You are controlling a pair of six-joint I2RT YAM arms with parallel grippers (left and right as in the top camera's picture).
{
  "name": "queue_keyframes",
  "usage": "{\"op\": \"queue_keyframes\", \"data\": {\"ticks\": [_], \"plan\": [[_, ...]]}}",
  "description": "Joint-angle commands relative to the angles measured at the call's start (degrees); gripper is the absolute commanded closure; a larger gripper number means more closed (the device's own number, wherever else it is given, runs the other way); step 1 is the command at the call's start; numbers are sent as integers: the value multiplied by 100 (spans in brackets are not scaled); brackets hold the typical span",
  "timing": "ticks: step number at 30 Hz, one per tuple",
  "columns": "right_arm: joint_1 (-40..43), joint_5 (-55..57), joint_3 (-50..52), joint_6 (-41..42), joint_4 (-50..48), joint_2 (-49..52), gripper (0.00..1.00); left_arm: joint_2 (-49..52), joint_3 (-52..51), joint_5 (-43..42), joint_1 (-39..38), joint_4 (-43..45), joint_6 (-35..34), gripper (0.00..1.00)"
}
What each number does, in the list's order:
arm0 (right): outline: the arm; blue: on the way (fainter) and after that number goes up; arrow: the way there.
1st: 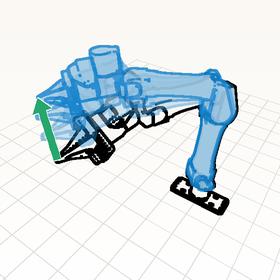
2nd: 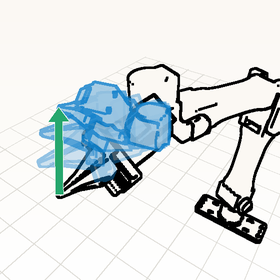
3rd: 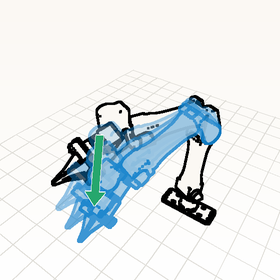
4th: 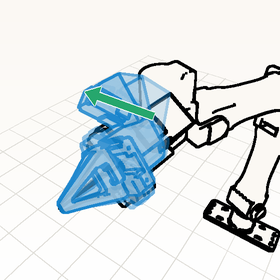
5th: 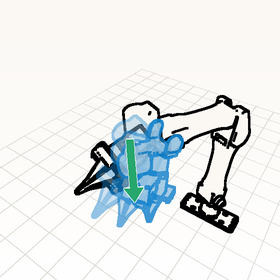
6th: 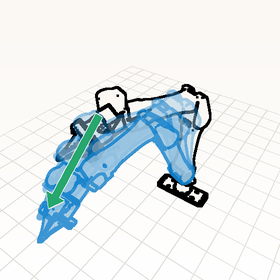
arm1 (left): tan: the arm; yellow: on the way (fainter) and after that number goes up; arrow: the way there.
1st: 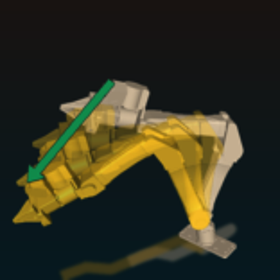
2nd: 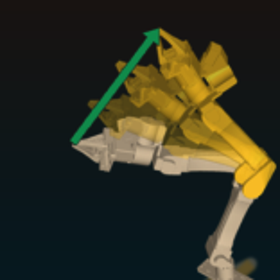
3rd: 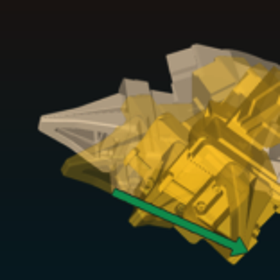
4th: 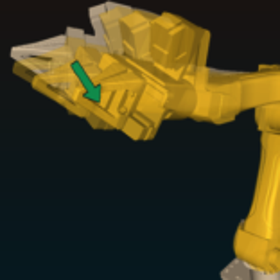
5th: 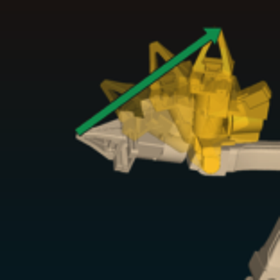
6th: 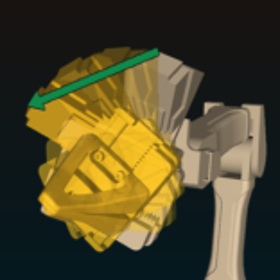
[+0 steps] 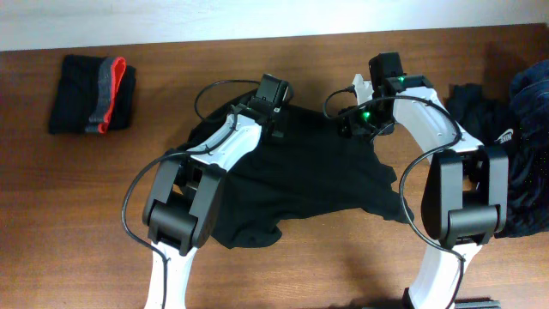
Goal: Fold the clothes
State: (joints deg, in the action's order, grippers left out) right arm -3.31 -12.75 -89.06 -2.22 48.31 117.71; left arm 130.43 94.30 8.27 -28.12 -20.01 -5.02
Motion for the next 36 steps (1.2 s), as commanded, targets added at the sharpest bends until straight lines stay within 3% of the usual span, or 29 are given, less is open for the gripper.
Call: {"op": "queue_keyframes", "data": {"ticks": [1,3,4,16,25,33,35,36], "plan": [[44,160,37,-57,2,76,25,70,90,122,15,50,79,73],[44,262,37,-57,26,76,25,66,205,280,17,17,79,96],[44,295,37,-57,31,76,25,59,275,374,22,-24,81,99],[44,308,39,-57,50,76,25,39,1917,721,273,-1305,466,100],[44,308,39,-57,120,76,25,39,2179,719,907,-1082,463,100],[44,308,39,-59,181,76,25,90,2179,695,1392,-385,463,99],[44,308,39,-59,208,76,25,155,2179,623,1451,-181,466,88],[44,310,39,-59,221,76,25,186,2179,542,1471,-92,463,71]]}}
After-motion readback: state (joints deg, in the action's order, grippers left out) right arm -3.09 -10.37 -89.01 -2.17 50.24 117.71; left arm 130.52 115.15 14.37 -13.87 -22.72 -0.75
